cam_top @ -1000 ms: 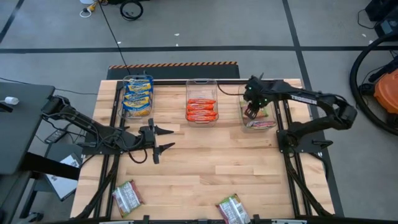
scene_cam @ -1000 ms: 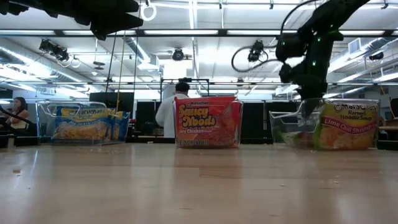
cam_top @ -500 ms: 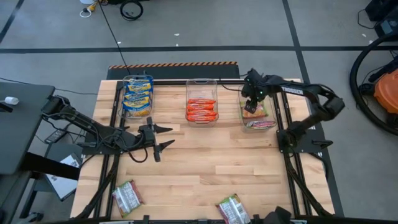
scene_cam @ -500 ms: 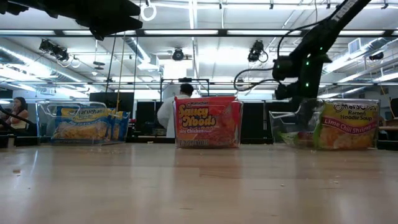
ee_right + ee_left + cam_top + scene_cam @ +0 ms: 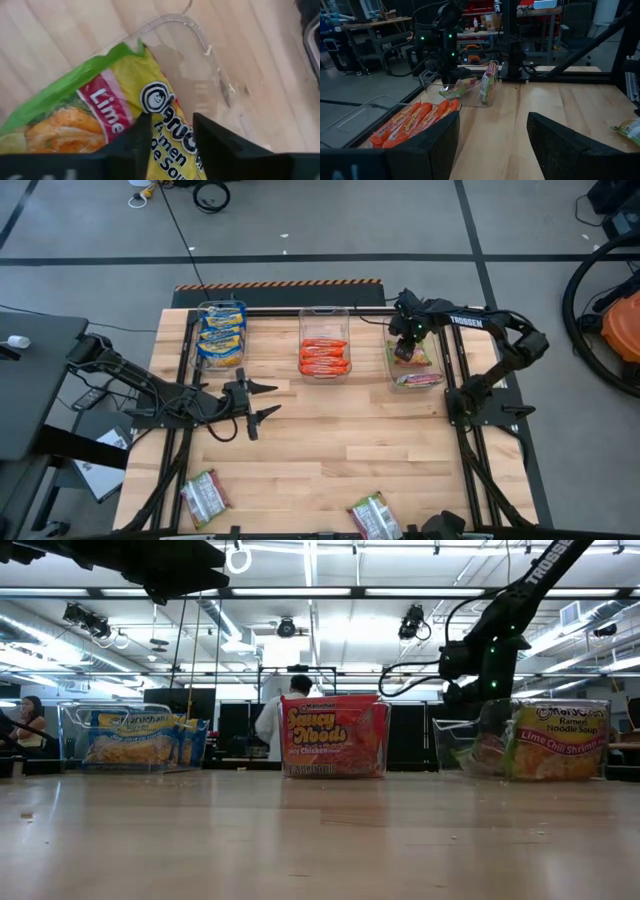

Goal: Sort Maruchan noodles
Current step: Put the green noodle pack into the right transparent bin

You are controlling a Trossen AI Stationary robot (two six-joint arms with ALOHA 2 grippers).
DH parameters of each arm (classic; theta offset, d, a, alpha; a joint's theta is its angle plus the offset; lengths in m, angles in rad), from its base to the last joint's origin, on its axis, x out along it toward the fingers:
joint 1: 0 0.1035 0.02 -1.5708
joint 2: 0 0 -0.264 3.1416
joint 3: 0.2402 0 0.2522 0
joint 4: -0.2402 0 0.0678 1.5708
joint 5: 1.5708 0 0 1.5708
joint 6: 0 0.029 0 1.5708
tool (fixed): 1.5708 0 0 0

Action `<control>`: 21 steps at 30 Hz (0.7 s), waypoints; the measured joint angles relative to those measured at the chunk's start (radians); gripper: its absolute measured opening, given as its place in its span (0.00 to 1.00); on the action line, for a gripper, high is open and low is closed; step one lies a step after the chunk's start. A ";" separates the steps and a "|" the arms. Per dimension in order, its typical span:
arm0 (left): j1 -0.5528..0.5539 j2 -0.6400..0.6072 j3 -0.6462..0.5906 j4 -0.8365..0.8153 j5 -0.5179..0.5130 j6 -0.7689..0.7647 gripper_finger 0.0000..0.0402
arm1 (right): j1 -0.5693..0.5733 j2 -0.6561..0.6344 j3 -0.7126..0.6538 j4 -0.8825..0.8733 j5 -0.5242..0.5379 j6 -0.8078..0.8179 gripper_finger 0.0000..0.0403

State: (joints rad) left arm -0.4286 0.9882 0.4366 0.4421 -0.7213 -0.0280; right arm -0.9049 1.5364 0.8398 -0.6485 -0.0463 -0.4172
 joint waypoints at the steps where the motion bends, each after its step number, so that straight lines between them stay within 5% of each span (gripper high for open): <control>1: 0.000 0.000 0.000 0.000 0.000 0.000 0.59 | 0.002 -0.001 -0.001 0.001 0.008 -0.003 0.34; 7: 0.000 0.000 0.000 -0.001 0.000 -0.001 0.59 | 0.020 -0.014 -0.003 -0.006 0.003 0.004 0.03; 18: 0.060 0.000 0.000 0.050 0.005 0.008 0.59 | 0.204 -0.320 0.007 -0.085 0.170 0.133 0.01; 21: 0.116 0.024 0.000 0.111 0.087 0.013 0.59 | 0.244 -0.388 0.007 -0.091 0.187 0.175 0.01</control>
State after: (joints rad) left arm -0.3128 1.0126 0.4362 0.5531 -0.6346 -0.0153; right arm -0.6611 1.1484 0.8471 -0.7394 0.1404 -0.2427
